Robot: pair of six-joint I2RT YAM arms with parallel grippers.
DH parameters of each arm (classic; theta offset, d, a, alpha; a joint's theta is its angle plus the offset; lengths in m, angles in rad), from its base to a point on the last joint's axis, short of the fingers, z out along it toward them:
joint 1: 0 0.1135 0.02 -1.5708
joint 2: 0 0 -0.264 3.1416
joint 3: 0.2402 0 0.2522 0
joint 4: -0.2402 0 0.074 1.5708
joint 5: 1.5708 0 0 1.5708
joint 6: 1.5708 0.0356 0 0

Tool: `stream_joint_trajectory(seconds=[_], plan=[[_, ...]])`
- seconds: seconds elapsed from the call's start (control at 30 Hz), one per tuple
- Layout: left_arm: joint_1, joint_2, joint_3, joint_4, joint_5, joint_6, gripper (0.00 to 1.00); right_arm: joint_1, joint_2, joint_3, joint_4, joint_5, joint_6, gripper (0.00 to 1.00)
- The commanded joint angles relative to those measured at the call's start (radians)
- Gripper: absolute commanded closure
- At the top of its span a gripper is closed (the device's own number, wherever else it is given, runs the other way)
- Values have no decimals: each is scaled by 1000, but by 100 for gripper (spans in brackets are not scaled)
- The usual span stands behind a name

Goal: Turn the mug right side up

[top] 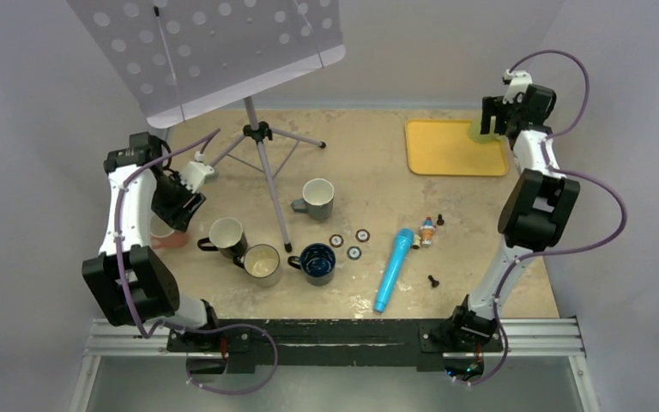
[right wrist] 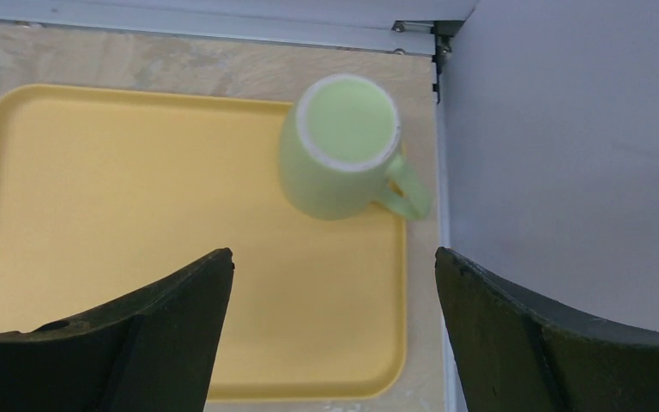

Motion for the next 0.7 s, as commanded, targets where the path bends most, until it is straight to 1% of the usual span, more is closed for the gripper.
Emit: stream_joint_trajectory(seconds=[0.0, 0.13, 0.2, 0.27, 0.37, 0.47, 0.53, 0.6, 0.67], plan=[[-72, -79, 16, -32, 90, -60, 40, -25, 99, 196, -123, -32, -184, 11], [-138, -142, 17, -37, 175, -118, 40, -25, 244, 404, -224, -49, -239, 11], [-145, -157, 21, -44, 209, -143, 40, -26, 325, 540, -312, -49, -272, 12], [-146, -166, 21, -45, 212, -157, 40, -25, 385, 617, -382, -89, -342, 11], [-145, -164, 14, -25, 169, -175, 40, -25, 425, 634, -402, -119, -409, 7], [-145, -145, 26, -30, 137, -184, 40, -26, 457, 660, -446, -155, -471, 6], [-145, -135, 39, -35, 127, -189, 40, -25, 485, 694, -487, -190, -484, 7], [-145, -131, 48, -33, 120, -194, 40, -19, 503, 718, -538, -243, -500, 10], [-145, -129, 54, -30, 123, -196, 40, -6, 485, 681, -548, -283, -515, 12]])
